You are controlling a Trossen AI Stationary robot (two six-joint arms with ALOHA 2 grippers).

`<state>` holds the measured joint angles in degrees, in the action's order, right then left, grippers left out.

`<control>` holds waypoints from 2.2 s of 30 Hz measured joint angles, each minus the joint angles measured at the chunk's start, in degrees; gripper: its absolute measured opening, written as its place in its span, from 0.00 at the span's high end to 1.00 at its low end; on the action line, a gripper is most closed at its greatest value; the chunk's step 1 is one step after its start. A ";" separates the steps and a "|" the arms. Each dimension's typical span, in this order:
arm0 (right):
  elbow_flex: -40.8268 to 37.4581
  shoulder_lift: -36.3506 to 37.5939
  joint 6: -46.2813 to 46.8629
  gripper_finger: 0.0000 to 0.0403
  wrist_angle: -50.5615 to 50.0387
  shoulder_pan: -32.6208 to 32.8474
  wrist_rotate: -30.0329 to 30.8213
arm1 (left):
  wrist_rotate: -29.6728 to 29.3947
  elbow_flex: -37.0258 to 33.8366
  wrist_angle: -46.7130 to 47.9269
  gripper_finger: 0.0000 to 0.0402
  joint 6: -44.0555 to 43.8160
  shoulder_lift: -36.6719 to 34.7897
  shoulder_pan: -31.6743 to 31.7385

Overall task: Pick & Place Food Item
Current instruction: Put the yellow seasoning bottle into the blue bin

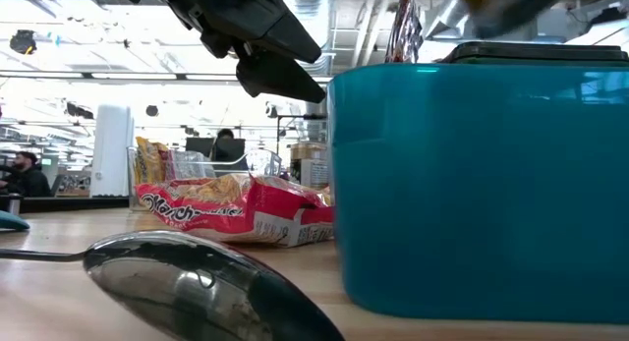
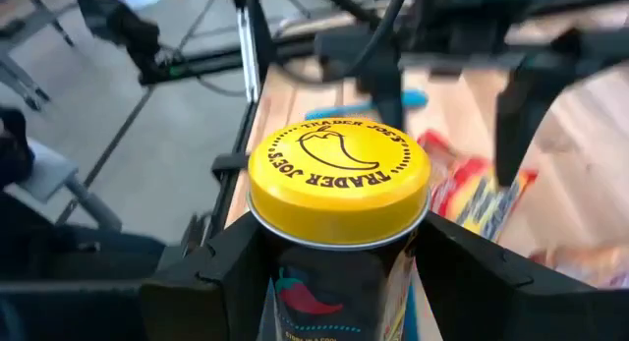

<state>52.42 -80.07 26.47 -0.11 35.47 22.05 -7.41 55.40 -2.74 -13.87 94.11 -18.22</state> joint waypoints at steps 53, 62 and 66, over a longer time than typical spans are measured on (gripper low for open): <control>-0.22 -13.23 34.58 0.47 -13.31 20.84 42.67 | -2.07 0.00 -0.23 0.27 -0.07 0.00 0.00; -0.22 -19.66 35.07 0.47 -7.39 20.64 45.56 | -2.04 0.00 -0.24 0.27 -0.07 0.00 -0.01; -0.22 -21.20 35.09 0.47 -6.52 20.67 45.57 | -2.02 0.00 -0.24 0.27 -0.07 0.00 -0.01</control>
<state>52.21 -101.27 61.56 -6.62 56.14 67.61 -9.43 55.40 -2.98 -13.93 94.11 -18.23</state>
